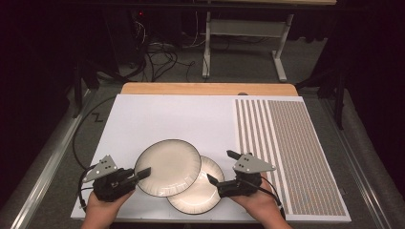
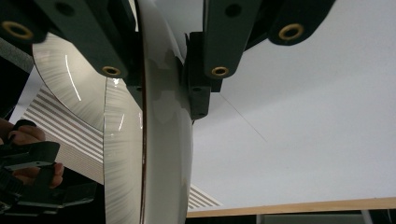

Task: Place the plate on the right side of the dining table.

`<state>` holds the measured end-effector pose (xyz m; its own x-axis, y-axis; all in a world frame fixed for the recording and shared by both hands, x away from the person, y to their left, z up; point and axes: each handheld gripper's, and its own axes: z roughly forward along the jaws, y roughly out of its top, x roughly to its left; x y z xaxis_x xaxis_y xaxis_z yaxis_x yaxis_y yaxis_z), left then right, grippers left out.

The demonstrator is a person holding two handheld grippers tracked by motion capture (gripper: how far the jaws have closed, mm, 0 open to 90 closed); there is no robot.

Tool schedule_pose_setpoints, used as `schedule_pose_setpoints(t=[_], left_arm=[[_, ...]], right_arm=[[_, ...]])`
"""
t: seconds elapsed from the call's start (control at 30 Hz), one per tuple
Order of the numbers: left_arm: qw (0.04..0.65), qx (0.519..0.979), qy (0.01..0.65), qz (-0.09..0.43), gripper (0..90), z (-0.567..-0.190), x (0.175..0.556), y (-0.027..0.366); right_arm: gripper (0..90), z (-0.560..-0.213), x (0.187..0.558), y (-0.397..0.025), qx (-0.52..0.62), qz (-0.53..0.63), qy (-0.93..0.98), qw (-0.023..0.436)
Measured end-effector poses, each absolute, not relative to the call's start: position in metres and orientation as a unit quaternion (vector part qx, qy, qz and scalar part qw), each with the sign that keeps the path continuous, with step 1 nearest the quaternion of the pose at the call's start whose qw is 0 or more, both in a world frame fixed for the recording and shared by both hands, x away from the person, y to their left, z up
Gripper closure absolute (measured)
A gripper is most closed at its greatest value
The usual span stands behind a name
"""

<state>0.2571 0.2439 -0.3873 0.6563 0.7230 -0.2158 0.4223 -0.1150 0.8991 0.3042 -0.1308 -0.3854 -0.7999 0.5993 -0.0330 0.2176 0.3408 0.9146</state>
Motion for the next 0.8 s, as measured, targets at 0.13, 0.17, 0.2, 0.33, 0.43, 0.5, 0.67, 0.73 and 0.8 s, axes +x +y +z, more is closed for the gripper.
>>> schedule_pose_setpoints(t=[0.13, 0.17, 0.2, 0.33, 0.43, 0.5, 0.67, 0.73, 0.8], left_arm=[[0.539, 0.733, 0.390, 0.139, 78.1, -0.388, 0.257, 0.244], [0.540, 0.733, 0.390, 0.139, 78.0, -0.388, 0.257, 0.244], [0.540, 0.733, 0.390, 0.139, 78.0, -0.388, 0.257, 0.244], [0.540, 0.733, 0.390, 0.141, 77.9, -0.388, 0.257, 0.244], [0.540, 0.733, 0.389, 0.142, 77.8, -0.388, 0.257, 0.244], [0.540, 0.732, 0.389, 0.143, 77.7, -0.389, 0.257, 0.244], [0.538, 0.733, 0.390, 0.146, 77.0, -0.389, 0.257, 0.244], [0.539, 0.732, 0.390, 0.145, 77.0, -0.390, 0.258, 0.244], [0.540, 0.732, 0.389, 0.146, 76.9, -0.390, 0.257, 0.244]], right_arm=[[8.0, -0.385, 0.306, -0.119, 0.250, 0.515, 0.801, 0.174], [8.9, -0.385, 0.307, -0.116, 0.251, 0.518, 0.800, 0.169], [9.5, -0.385, 0.307, -0.114, 0.253, 0.520, 0.799, 0.164], [12.8, -0.386, 0.312, -0.106, 0.255, 0.523, 0.799, 0.152], [16.5, -0.387, 0.314, -0.101, 0.256, 0.523, 0.801, 0.141], [18.0, -0.387, 0.316, -0.097, 0.258, 0.526, 0.800, 0.132], [30.3, -0.389, 0.321, -0.090, 0.263, 0.526, 0.800, 0.120], [37.6, -0.391, 0.322, -0.089, 0.265, 0.529, 0.799, 0.112], [44.1, -0.392, 0.323, -0.088, 0.268, 0.531, 0.797, 0.106]])
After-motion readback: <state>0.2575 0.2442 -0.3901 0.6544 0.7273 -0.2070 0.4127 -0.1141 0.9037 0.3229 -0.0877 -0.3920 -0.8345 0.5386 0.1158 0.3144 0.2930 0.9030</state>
